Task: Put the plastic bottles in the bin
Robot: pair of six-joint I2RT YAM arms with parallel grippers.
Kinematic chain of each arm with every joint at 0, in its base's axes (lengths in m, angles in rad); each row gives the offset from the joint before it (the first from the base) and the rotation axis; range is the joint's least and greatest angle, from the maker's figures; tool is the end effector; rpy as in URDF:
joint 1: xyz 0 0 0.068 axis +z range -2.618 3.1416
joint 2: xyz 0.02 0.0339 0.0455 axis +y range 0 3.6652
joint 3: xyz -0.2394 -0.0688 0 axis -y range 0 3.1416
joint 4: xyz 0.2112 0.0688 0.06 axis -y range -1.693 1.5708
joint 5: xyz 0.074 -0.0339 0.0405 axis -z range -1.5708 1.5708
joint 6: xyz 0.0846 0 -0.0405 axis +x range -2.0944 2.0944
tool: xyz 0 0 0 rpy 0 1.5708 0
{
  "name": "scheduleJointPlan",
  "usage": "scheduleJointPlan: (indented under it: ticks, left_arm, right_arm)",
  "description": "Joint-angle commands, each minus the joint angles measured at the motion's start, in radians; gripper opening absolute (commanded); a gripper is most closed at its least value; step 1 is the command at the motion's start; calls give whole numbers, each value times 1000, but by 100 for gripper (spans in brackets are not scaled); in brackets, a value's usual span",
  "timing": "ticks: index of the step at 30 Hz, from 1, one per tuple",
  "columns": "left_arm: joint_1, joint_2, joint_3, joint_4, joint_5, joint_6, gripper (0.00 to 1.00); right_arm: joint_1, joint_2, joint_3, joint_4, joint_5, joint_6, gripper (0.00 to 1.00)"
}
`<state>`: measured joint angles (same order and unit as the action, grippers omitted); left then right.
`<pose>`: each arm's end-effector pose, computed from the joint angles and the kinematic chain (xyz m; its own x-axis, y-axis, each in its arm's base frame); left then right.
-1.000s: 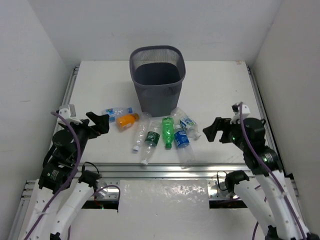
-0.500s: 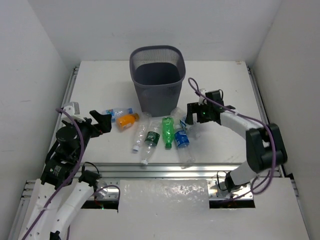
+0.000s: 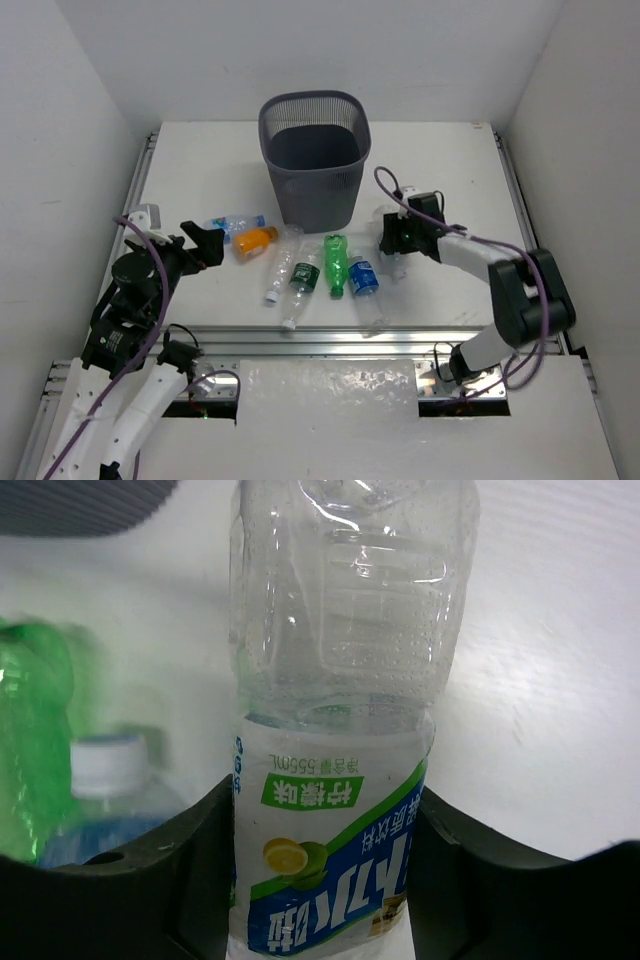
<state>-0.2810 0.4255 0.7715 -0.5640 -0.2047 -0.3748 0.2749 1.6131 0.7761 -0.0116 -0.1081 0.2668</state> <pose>0.1329 -0.0205 0.3065 -0.2230 -0.3087 -0.9246 -0.0008 0.9486 -0.3165 0.3061 0.0958 0.1174 -0.7859 0.0507 -0.6163 -0.1361 0.9580 0.2524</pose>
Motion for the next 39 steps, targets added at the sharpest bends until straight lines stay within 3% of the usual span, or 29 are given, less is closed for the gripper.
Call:
scheduleJointPlan:
  ticks: [1,6,9,16,20,22,23,25,26,27,32,36,37,38,39]
  left_arm:
    - [-6,7,0,49,10,10,100]
    - [-6,18,0,49,8,10,100]
    - [-6,21,0,47,2,8,100]
    - [-4,51,3,33,-33,-1,100]
    - [-4,108,28,7,-58,-9,100]
    - [-4,171,76,-42,-100,-50,100]
    - [-4,192,90,-51,-108,-67,100]
    - [-4,261,123,-71,-110,-102,100]
    - [-4,281,130,-77,-114,-117,100]
    - [-4,304,147,-85,-110,-137,100]
    - [-4,377,150,-86,-91,-105,100]
    - [-4,352,121,-73,-136,-62,100]
    - [-4,342,108,-56,-142,-56,100]
    - [-4,313,69,-42,-150,-50,100]
    - [-4,302,52,-12,-144,-52,100]
  right_arm:
    - [0,-247,-78,18,153,61,38]
    - [10,-575,-3,-51,72,78,38]
    - [10,-598,140,-85,-60,98,41]
    - [10,-271,650,-240,-225,89,43]
    - [21,45,1060,-385,-341,83,47]
    - [26,150,1213,-488,-369,74,55]
    - [30,262,1387,-522,-404,68,57]
    - [33,367,1564,-617,-433,78,78]
    - [33,442,1701,-631,-441,86,98]
    - [33,455,1730,-642,-435,103,99]
    - [35,259,1488,-564,-309,66,99]
    - [37,107,1456,-798,-113,54,99]
    - [46,46,1263,-851,-34,69,99]
    - [73,-123,1102,-826,-13,80,99]
    - [93,-219,767,-701,37,86,99]
